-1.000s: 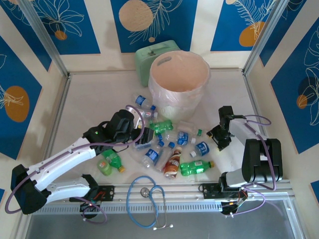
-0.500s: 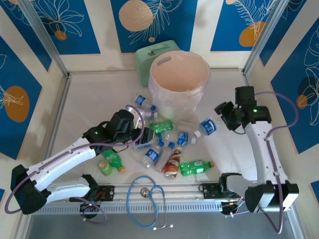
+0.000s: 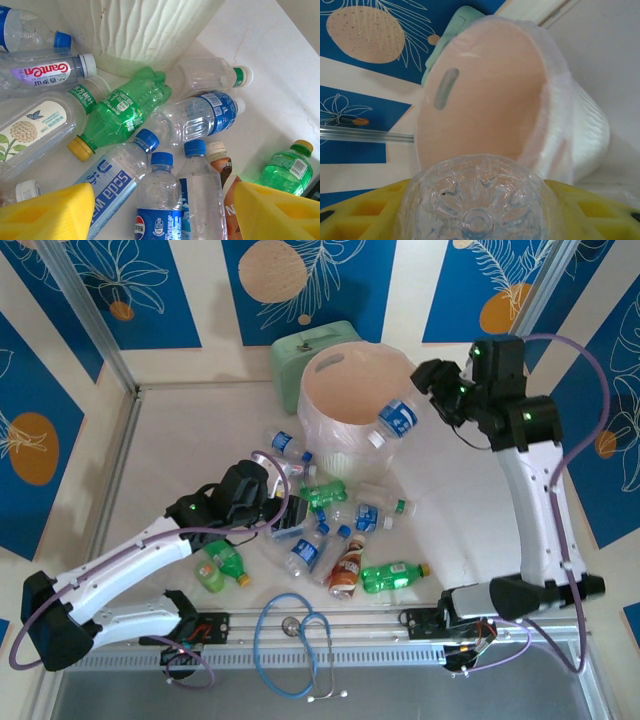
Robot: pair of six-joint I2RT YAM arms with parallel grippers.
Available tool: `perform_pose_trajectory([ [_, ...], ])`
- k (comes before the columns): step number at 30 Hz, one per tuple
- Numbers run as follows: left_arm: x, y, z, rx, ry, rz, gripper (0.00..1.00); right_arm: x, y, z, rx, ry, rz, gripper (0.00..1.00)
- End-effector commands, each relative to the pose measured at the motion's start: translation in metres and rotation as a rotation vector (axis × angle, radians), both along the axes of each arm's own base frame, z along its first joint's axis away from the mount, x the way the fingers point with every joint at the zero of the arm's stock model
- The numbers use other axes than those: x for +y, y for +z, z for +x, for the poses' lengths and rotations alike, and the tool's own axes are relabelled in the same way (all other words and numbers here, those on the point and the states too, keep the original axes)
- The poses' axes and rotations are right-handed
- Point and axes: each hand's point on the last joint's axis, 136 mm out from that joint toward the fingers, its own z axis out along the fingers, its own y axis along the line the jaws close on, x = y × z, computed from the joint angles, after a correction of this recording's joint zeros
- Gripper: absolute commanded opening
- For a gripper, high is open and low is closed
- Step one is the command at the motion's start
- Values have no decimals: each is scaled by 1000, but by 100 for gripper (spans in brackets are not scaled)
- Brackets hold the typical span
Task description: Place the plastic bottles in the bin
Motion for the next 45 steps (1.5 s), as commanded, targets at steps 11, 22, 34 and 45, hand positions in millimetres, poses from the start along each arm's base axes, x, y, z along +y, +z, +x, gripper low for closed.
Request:
perform_pose_trajectory([
  [11,-18,7,0,-48,-64,-60,73,41,5,92,-29,78,44,66],
  [22,-47,8,-11,-116,-207,-14,76,37,-9,95,5,69,8,83],
  [34,-145,-9,-68,-203,-643,146,80,-63,-55,-15,151,-119,-118,84],
  [45,-209,-63,-112,-151,-936,250,99,-104,-187,-154,512,-277,-112,85],
])
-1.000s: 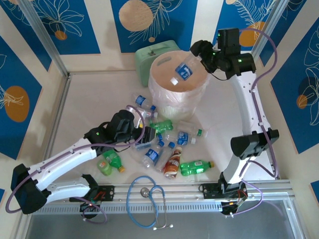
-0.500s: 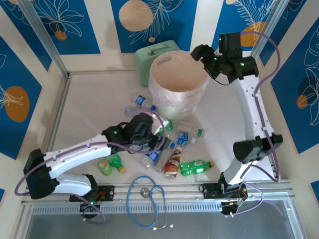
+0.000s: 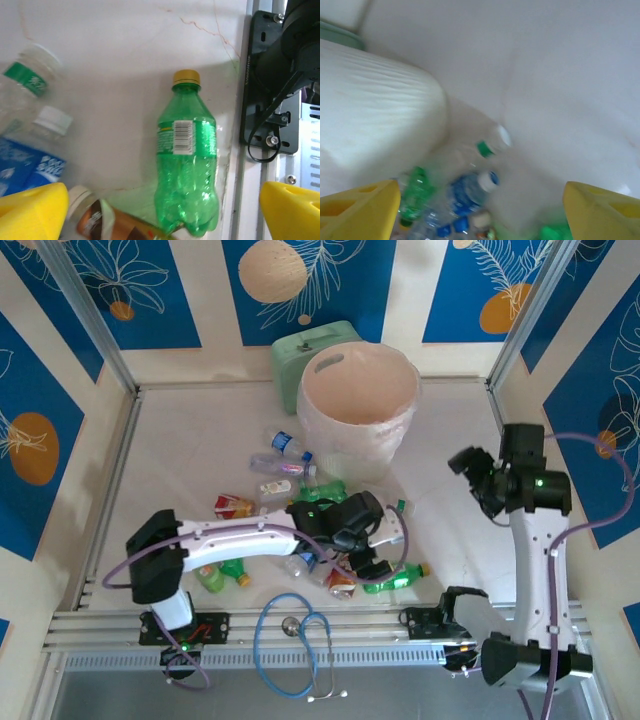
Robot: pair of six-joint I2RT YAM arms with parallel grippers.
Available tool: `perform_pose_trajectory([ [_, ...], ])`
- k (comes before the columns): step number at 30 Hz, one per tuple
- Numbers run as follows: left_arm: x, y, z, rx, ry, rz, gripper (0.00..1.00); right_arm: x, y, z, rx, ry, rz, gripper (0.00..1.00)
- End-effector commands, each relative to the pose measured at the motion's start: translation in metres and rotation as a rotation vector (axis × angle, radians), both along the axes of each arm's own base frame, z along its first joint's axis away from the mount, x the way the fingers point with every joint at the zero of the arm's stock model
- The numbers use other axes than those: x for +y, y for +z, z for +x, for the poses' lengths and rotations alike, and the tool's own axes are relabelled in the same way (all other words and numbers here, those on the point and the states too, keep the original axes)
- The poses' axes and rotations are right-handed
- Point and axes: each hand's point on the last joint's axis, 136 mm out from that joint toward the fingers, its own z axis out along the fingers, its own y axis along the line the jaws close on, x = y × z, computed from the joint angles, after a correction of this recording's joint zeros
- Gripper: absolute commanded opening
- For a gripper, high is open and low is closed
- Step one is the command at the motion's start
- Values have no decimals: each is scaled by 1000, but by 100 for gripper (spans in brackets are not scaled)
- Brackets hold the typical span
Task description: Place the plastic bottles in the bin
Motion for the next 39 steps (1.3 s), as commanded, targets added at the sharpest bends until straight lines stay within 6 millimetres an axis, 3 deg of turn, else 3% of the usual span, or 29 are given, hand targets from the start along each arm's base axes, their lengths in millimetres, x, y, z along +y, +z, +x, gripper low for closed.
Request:
perform_pose_trajectory([
  [1,-13,-8,-16,10,-125,35,100,5,-28,-28,96,-4,38,85],
  [10,-26,-61,-30,40,-229,193,100,7,-49,-38,111,-54,155,85],
  [17,-32,-97,-24,-18,-228,288,98,9,-60,-40,119,-68,214,84],
  [23,-39,-118,-12,-82,-203,345,89,5,-57,-39,96,-82,239,83],
  [35,-47,-107,-8,-89,-164,305,65,-6,-52,-37,52,-107,260,78],
  [39,-50,-91,-8,-93,-159,276,60,-10,-48,-37,40,-120,252,78],
])
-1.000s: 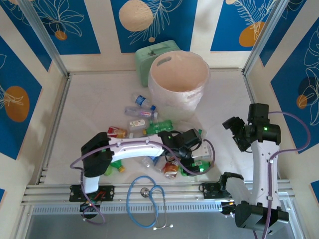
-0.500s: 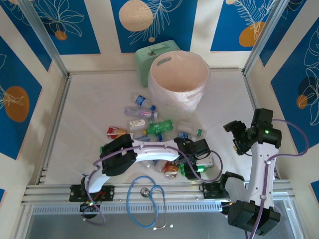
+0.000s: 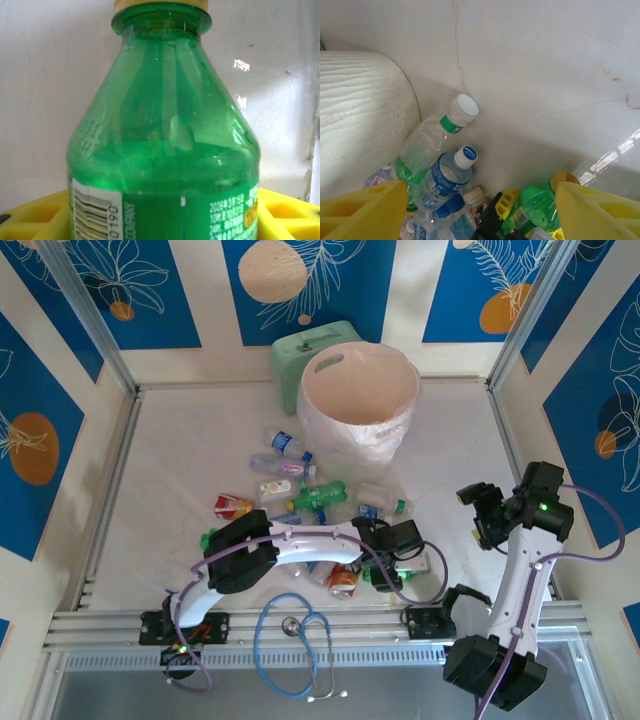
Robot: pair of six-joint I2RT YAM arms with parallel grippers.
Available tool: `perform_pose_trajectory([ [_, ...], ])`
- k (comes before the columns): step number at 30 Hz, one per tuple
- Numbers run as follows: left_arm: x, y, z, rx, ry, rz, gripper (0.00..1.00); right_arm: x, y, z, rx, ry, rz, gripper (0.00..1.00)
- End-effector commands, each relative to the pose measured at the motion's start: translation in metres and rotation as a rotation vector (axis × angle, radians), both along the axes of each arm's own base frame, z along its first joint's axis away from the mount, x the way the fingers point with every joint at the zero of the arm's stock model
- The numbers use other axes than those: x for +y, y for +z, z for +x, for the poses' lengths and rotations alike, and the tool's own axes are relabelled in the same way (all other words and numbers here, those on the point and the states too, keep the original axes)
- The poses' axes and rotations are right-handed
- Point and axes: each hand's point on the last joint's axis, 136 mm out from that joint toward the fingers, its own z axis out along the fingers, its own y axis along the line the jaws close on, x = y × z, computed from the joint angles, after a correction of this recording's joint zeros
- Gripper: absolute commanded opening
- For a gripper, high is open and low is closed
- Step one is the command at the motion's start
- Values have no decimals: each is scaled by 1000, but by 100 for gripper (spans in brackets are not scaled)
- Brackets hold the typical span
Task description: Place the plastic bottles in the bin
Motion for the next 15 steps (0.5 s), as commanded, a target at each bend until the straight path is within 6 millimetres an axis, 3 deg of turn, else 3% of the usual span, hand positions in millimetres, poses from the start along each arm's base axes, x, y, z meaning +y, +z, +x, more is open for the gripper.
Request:
perform_pose_trajectory([
  [1,-12,31,-3,-12,-1,-68,59,2,8,1,-41,20,2,78],
  [15,-8,150,-5,-15,65,-302,54,3,28,4,-138,-26,20,78],
])
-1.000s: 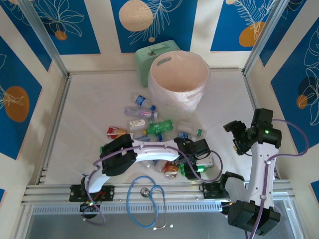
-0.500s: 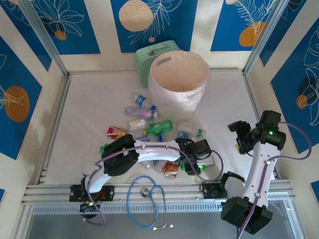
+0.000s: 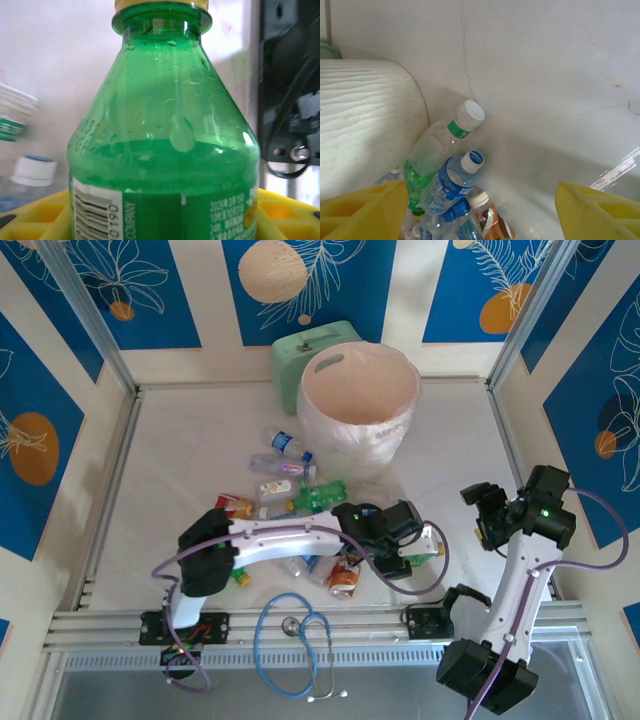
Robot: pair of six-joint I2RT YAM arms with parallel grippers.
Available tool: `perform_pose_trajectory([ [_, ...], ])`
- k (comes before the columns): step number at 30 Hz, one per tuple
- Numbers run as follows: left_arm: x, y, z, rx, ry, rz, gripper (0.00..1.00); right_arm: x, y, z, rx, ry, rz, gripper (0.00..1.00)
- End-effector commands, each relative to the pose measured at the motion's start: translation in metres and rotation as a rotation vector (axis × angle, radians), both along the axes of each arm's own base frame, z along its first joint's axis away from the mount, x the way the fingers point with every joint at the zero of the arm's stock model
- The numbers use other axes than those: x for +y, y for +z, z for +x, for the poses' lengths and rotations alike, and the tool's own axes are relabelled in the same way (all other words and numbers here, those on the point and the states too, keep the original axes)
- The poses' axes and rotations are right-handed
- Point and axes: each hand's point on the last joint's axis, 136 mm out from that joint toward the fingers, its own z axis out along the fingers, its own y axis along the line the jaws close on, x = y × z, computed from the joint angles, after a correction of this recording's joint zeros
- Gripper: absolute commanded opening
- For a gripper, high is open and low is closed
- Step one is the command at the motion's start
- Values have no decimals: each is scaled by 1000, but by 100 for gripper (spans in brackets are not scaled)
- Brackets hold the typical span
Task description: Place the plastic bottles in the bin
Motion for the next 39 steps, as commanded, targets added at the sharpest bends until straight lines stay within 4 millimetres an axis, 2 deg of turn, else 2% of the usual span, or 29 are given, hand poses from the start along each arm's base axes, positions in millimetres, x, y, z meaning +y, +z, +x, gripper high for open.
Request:
perform_pose_trajectory([
  [1,1,48,-7,10,14,-99,54,7,22,5,-92,-4,28,78],
  [10,27,100,0,-21,79,-174,54,12,29,7,-125,2,55,78],
  [15,30,146,25,-3,186,-271,52,17,17,4,-99,11,64,77],
  [18,26,177,39,-33,231,-322,52,30,5,3,-67,40,84,74],
  [21,27,209,59,-54,294,-388,52,43,-7,0,-6,89,31,74],
  [25,35,246,95,-86,399,-475,51,64,-23,1,50,159,-8,75],
  [31,59,280,170,-157,583,-590,53,89,-37,7,86,249,-36,74],
  [35,73,287,224,-166,689,-672,54,105,-45,6,127,320,-68,74],
  [39,87,289,266,-124,776,-729,53,116,-49,2,139,369,-93,75],
])
